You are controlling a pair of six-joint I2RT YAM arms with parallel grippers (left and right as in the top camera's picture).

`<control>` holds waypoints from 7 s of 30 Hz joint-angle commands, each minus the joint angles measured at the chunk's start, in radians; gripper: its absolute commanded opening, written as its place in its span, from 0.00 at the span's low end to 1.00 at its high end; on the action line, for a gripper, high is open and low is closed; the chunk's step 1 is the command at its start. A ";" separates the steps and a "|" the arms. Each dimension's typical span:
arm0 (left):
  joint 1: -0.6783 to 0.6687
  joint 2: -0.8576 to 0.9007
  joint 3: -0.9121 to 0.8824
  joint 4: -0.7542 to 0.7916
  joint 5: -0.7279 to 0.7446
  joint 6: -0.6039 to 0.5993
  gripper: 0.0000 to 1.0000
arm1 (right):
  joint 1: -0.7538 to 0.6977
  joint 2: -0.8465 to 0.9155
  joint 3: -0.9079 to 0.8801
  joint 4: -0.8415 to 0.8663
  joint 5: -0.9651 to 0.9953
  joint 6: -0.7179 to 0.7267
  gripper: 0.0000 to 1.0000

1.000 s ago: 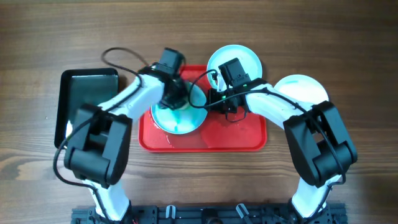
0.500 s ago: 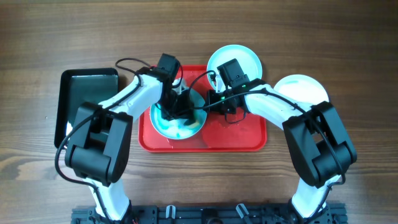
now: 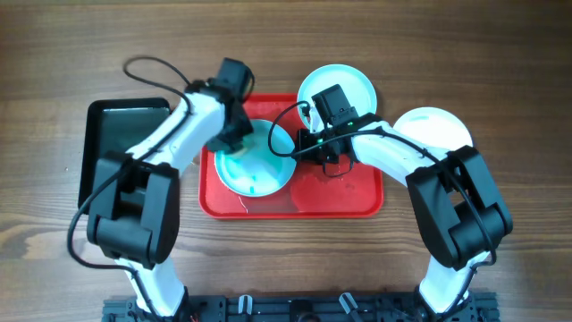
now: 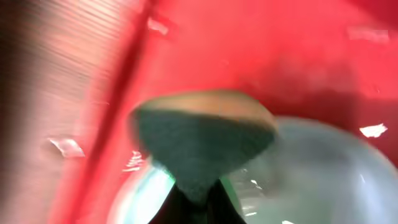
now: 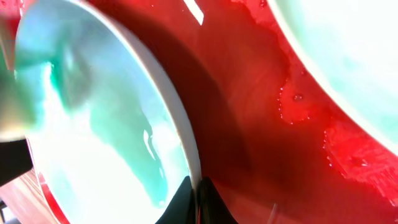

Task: Clean dirty plates on tray and stack at the side
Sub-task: 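Lift the small plate with the right gripper and raise the left arm, then carry the small plate right and stack it on the large plate, then grasp the rim of the remaining small plate with the right gripper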

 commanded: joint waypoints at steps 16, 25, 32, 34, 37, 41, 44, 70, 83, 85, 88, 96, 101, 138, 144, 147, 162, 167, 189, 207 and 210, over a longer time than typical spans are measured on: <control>0.093 -0.095 0.194 -0.105 -0.003 0.043 0.04 | 0.018 -0.044 0.052 -0.064 -0.035 -0.040 0.04; 0.093 -0.095 0.194 -0.103 -0.003 0.043 0.04 | 0.030 -0.452 0.058 -0.306 0.586 -0.068 0.04; 0.093 -0.095 0.194 -0.103 -0.003 0.043 0.04 | 0.126 -0.491 0.059 -0.359 0.821 -0.125 0.04; 0.093 -0.095 0.193 -0.104 -0.003 0.043 0.04 | 0.175 -0.491 0.059 -0.358 0.909 -0.138 0.04; 0.093 -0.095 0.193 -0.103 -0.003 0.043 0.04 | 0.265 -0.491 0.059 -0.350 1.055 -0.187 0.04; 0.093 -0.095 0.193 -0.103 -0.003 0.043 0.04 | 0.356 -0.491 0.059 -0.300 1.220 -0.295 0.04; 0.093 -0.095 0.193 -0.103 -0.003 0.043 0.04 | 0.407 -0.491 0.059 -0.227 1.344 -0.426 0.04; 0.093 -0.095 0.193 -0.103 -0.004 0.043 0.04 | 0.518 -0.491 0.059 0.303 1.822 -1.102 0.04; 0.093 -0.095 0.193 -0.103 -0.005 0.043 0.04 | 0.495 -0.471 0.045 -0.280 0.898 -0.436 0.04; 0.093 -0.095 0.193 -0.103 -0.005 0.043 0.04 | 0.472 -0.476 0.045 -0.302 0.846 -0.290 0.04; 0.093 -0.095 0.193 -0.103 -0.005 0.043 0.04 | 0.384 -0.544 0.045 -0.301 0.748 -0.227 0.04; 0.093 -0.095 0.193 -0.103 -0.004 0.043 0.04 | -0.193 -0.653 0.045 -0.444 0.338 -0.128 0.04; 0.093 -0.095 0.193 -0.103 -0.004 0.043 0.04 | -0.572 -0.595 0.042 -0.534 0.315 -0.040 0.04; 0.093 -0.095 0.193 -0.105 -0.004 0.043 0.04 | -0.241 -0.072 0.058 -0.235 0.295 0.084 0.43; 0.093 -0.095 0.193 -0.106 -0.004 0.043 0.04 | -0.209 -0.034 0.058 -0.240 0.184 0.033 0.18; 0.093 -0.095 0.193 -0.106 -0.004 0.043 0.04 | -0.122 -0.034 0.058 -0.285 0.161 -0.005 0.17; 0.093 -0.095 0.193 -0.106 -0.004 0.043 0.04 | -0.093 0.029 0.295 -0.303 0.334 -0.325 0.42; 0.093 -0.095 0.193 -0.105 -0.004 0.043 0.04 | -0.109 0.107 0.295 -0.248 0.312 -0.339 0.39; 0.061 -0.079 0.192 -0.101 -0.003 0.039 0.04 | -0.089 0.149 0.293 -0.291 0.205 -0.126 0.36; -0.106 0.234 0.192 -0.001 0.122 0.330 0.04 | -0.095 0.158 0.277 -0.263 0.163 -0.194 0.04; -0.106 0.267 0.191 -0.010 0.257 0.436 0.04 | -0.133 0.161 0.277 -0.247 0.034 -0.263 0.04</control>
